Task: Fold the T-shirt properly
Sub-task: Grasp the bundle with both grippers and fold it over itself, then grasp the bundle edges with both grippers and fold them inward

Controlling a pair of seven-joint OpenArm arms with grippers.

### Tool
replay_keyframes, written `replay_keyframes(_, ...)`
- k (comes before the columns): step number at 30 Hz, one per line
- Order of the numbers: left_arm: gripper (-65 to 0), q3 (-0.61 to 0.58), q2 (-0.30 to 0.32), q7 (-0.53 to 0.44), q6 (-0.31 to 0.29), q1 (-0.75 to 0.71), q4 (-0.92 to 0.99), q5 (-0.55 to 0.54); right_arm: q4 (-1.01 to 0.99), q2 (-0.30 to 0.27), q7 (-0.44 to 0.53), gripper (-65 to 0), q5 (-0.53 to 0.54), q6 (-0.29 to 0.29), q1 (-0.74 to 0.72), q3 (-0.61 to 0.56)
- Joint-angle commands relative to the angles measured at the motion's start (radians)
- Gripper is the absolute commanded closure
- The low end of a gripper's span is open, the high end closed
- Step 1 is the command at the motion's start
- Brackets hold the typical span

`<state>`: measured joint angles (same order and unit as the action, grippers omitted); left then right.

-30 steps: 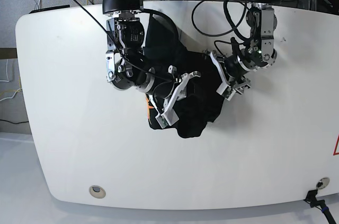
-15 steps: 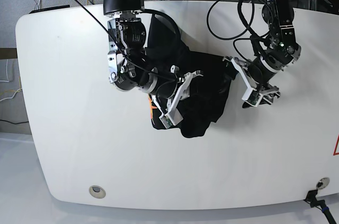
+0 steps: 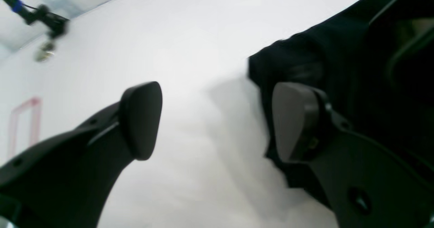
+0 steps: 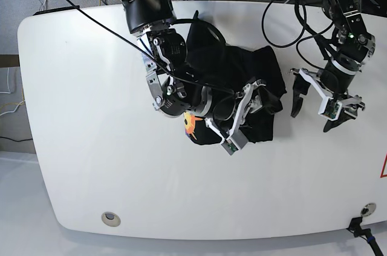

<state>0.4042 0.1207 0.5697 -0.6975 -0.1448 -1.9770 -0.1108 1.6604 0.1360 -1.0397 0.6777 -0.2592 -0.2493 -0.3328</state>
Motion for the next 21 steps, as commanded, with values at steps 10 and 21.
replay_keyframes(10,-46.6,-0.285,0.037,-0.03,-0.001,-0.08,0.003,-0.016,-0.033,-0.066,0.086,-41.4,-0.164,-0.005,-0.094,-0.001)
replay_keyframes(21,-46.6,-0.405,-0.034,-0.032,-0.001,-0.131,0.063,-0.01,-0.191,-0.085,0.39,-41.1,-0.462,-0.041,-0.071,-0.001)
